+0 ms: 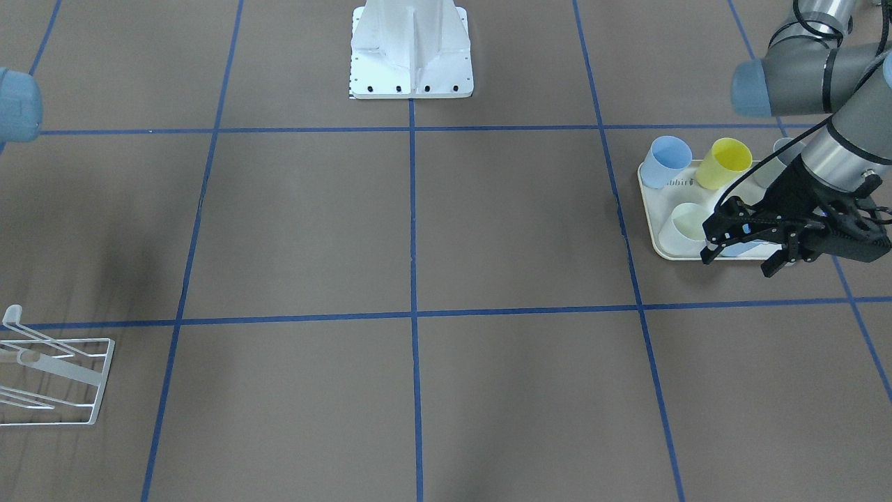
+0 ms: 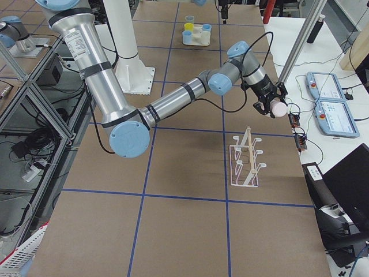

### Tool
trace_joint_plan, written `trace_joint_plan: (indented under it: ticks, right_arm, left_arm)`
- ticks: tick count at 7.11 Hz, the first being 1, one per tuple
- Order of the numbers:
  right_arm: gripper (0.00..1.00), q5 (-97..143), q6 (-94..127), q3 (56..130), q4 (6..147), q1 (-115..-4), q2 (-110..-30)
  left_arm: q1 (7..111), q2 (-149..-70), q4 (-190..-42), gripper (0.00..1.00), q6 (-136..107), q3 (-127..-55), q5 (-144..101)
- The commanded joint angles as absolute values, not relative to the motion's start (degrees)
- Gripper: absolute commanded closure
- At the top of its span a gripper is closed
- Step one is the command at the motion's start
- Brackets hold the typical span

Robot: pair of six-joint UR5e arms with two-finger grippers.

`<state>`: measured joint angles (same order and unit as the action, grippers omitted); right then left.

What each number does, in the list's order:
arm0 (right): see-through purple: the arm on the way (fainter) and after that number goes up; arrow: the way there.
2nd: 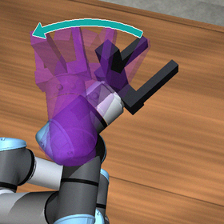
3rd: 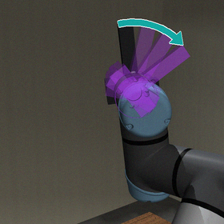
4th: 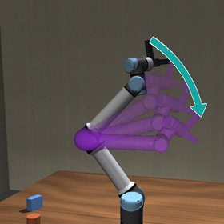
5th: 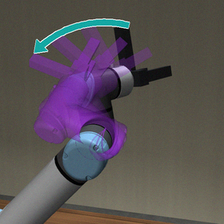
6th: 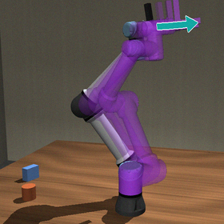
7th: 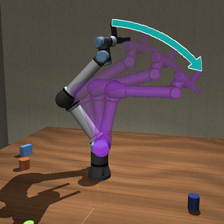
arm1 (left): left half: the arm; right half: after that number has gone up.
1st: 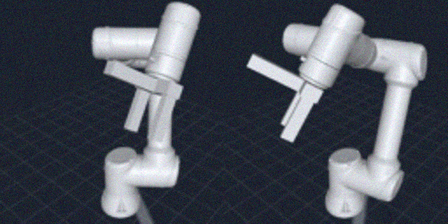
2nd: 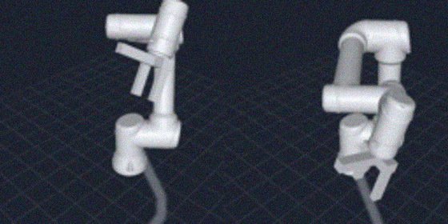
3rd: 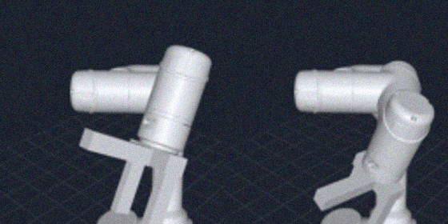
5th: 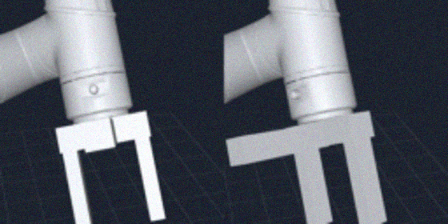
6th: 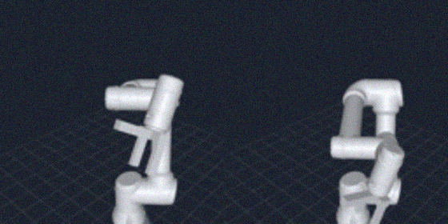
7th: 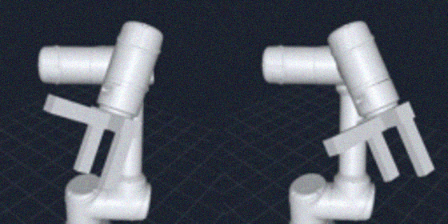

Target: Transfer IKEA cup to right arm and place on rack

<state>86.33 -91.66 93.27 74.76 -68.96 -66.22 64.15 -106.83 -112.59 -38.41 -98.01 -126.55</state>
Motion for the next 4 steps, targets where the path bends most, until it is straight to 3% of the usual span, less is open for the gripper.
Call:
trace_joint_plan:
  ticks: [1, 4]
  right_arm:
    - [0.69, 76.58, -100.54, 89.75, 74.53, -66.54, -66.53]
    - [0.69, 68.65, -99.76, 87.72, 74.44, -62.93, -67.23]
  left_arm:
    - [64.07, -106.7, -112.59, 0.0, -38.58, -98.26, -126.56]
    - [64.07, -106.7, -112.59, 0.0, -38.58, -98.35, -126.65]
